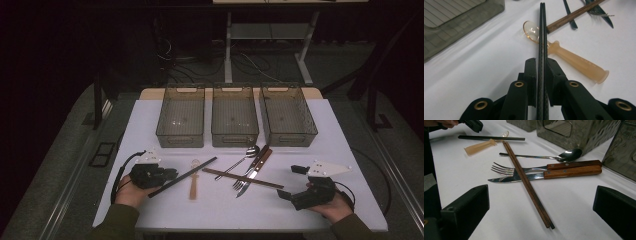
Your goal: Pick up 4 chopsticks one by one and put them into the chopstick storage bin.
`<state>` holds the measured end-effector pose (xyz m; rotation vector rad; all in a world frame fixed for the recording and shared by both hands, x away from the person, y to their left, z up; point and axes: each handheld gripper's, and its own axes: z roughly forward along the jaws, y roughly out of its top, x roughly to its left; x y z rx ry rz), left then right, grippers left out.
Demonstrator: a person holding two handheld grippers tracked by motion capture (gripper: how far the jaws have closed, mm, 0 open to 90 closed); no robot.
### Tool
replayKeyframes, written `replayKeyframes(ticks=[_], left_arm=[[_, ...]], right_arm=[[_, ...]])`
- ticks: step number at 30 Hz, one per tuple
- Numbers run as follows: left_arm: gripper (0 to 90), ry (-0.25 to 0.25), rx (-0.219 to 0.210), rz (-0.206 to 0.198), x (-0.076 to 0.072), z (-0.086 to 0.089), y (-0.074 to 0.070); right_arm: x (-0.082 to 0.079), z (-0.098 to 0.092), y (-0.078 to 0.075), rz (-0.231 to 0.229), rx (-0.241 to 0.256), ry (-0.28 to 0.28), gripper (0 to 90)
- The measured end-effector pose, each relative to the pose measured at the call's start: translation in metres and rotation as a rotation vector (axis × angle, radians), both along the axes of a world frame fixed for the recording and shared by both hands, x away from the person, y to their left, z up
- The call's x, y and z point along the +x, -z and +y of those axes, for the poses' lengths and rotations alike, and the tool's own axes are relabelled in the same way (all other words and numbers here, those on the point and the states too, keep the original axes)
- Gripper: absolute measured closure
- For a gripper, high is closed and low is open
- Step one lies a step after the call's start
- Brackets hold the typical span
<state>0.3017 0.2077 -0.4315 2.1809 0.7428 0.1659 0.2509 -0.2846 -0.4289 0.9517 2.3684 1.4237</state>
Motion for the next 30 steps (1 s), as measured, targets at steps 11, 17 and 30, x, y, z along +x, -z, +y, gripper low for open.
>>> replayKeyframes(ticks=[11, 17, 30], left_arm=[[80.4, 0.017, 0.032, 0.005, 0.0001, -0.0009, 0.0023], [81.0, 0.021, 0.036, 0.006, 0.0003, -0.0007, 0.0030], [82.5, 0.029, 0.057, 0.023, 0.0009, -0.0025, 0.0060]], right_arm=[[-0.0003, 0.0004, -0.0003, -0.001, 0.001, 0.001, 0.2], [0.0001, 0.0001, -0.0003, -0.002, 0.002, 0.000, 0.2], [-0.0002, 0.0000, -0.0005, -0.003, 0.004, 0.000, 0.2]])
